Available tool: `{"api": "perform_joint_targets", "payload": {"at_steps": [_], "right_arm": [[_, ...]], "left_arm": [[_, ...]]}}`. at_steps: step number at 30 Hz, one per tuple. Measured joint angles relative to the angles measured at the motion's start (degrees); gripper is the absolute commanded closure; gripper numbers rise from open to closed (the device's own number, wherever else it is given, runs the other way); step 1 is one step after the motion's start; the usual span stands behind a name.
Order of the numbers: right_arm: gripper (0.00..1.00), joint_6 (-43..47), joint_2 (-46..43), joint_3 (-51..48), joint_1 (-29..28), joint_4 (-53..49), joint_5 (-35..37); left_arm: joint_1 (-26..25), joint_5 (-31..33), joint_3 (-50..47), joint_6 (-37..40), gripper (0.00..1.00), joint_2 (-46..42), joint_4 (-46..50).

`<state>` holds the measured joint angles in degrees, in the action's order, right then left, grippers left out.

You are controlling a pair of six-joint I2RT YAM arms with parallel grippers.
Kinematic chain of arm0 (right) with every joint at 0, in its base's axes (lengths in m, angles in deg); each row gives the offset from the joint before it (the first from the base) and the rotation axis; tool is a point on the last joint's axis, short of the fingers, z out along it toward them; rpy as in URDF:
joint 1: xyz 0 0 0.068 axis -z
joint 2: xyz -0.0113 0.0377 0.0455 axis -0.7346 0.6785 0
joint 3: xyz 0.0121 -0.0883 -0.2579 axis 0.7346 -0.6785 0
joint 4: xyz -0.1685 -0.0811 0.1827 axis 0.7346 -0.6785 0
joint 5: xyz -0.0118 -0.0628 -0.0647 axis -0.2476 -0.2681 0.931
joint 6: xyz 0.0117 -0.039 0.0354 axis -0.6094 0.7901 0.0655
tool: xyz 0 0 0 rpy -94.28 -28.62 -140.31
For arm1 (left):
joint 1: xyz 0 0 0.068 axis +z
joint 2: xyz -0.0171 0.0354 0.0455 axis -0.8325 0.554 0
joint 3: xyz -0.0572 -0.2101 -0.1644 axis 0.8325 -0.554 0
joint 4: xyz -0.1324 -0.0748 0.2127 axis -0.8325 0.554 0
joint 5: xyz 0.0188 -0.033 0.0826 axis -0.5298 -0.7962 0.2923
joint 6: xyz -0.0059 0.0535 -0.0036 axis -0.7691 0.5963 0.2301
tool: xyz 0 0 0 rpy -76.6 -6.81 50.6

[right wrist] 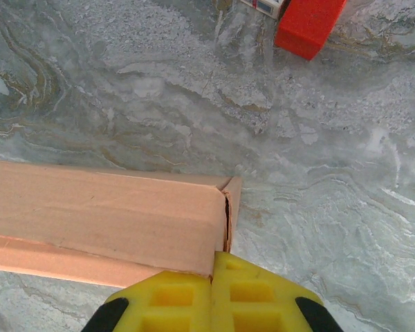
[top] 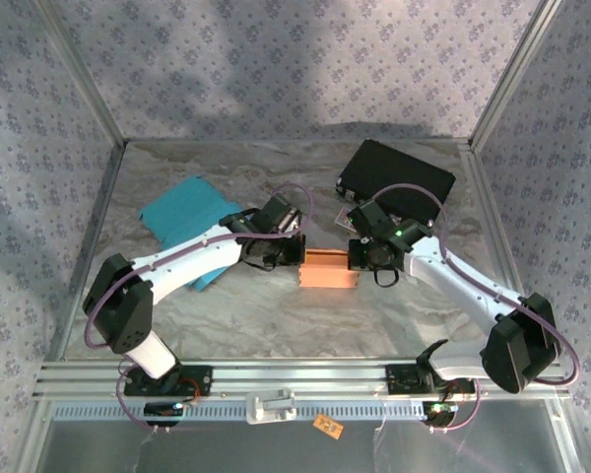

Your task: Fold the paper box

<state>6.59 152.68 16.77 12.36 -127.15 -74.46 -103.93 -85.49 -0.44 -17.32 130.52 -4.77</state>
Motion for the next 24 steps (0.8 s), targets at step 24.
{"api": "perform_joint_targets", "payload": {"at_steps": [24], "right_arm": [[1.0, 0.2, -0.1, -0.1, -0.1, 0.4, -1.1]], "left_arm": [[0.3, 0.0, 3.6, 7.3, 0.98, 0.9, 7.2]]}}
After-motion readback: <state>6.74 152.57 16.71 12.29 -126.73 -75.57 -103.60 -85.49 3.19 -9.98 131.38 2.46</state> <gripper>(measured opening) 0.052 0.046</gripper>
